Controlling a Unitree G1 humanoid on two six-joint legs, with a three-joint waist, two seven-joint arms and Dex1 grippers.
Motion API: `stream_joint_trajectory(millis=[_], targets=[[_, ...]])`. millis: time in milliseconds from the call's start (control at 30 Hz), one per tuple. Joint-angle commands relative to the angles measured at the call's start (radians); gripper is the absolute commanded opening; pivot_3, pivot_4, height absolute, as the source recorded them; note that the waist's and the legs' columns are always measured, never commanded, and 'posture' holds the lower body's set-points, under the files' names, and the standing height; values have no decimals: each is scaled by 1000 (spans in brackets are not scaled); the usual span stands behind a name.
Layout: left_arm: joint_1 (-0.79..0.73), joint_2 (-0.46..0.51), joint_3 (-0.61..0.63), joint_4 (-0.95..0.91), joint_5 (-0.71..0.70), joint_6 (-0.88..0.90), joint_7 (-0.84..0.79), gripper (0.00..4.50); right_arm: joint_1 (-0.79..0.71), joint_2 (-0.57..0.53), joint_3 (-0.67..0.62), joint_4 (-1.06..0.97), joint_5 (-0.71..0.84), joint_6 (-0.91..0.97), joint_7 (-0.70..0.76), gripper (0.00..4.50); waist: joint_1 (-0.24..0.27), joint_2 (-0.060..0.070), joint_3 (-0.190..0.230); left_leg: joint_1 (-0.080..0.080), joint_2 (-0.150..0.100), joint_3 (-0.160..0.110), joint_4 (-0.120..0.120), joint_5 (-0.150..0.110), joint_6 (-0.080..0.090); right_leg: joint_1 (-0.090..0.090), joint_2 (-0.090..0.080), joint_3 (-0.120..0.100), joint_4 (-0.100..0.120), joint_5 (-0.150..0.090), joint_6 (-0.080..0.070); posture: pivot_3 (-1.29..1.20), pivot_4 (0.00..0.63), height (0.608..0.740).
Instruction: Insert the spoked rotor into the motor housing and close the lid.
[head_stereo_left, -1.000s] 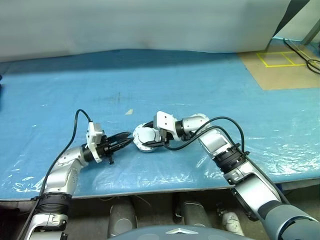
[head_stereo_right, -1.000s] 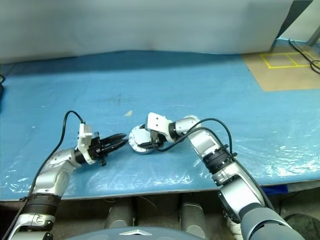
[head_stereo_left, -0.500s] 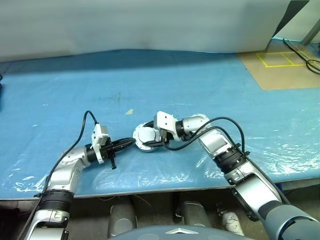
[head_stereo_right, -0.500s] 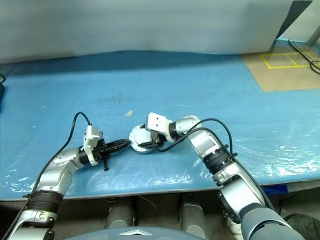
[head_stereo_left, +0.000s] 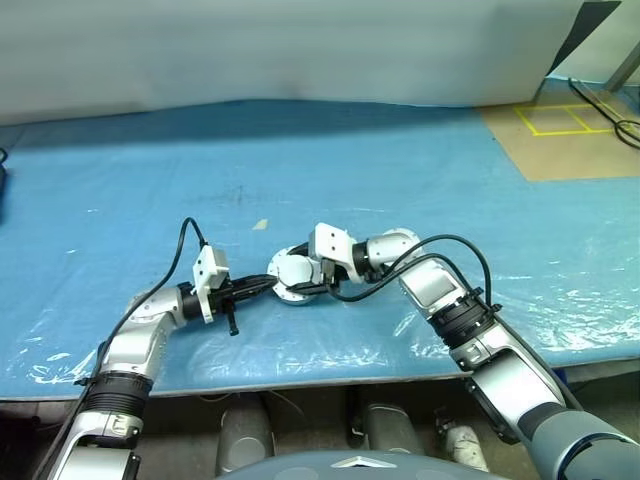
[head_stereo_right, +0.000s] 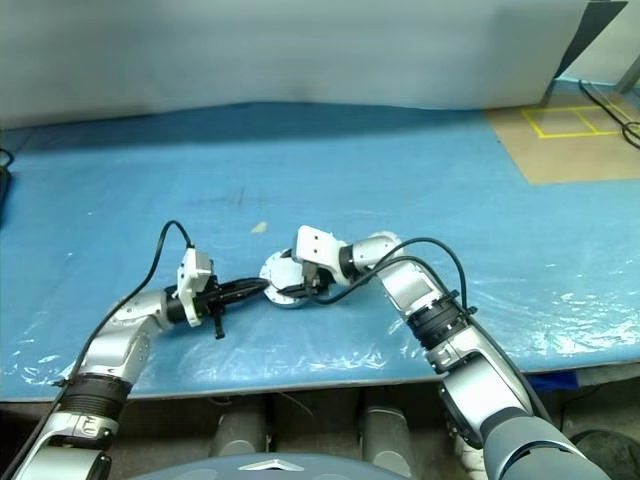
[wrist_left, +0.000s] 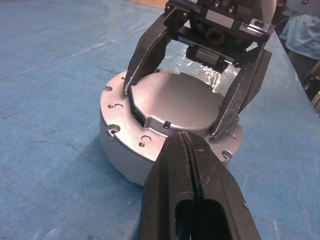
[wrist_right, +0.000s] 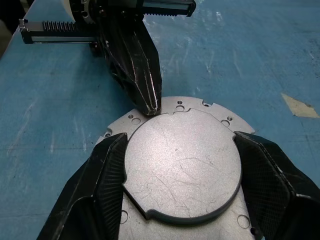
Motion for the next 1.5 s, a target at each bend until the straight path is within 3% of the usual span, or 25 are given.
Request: stream_joint_trajectory(millis=[33,100,600,833,1233,1500], targets=[[13,11,-13,7,21,-3,5,0,24,-40,-2,24,-38,31,-13,3970,1,0,0,0,0,0,0,0,0,0,0,0,0,0,0,0,150,740],[12,8,-14,9,21,-6,8,0,22,-33,-15,10,-29,34,-22,4467,1,0,-1,0,0,0,0,0,0,0,0,0,0,0,0,0,150,740],[24,-4,-25,-84,-6,58,37,0,54,-65,-154,-302,197,297,20,4467,4,1,-1,-5,1,0,0,0,0,-4,0,0,-1,0,0,0,150,740],[14,-5,-26,-122,-15,92,51,0,78,-65,-215,-292,277,482,-42,4467,7,1,-1,-6,1,0,0,0,0,-5,0,0,-1,0,0,0,150,740],[19,-10,-24,-97,-13,65,48,0,111,-67,-425,-238,526,941,-131,4467,19,1,-1,-6,1,0,-1,0,-1,-5,0,0,-1,2,-3,0,150,740],[23,-9,-24,-130,-17,79,64,0,134,47,-476,-167,620,1100,-209,4467,20,1,-1,-6,1,1,-1,1,-1,-5,0,-1,-1,1,-2,0,150,740]])
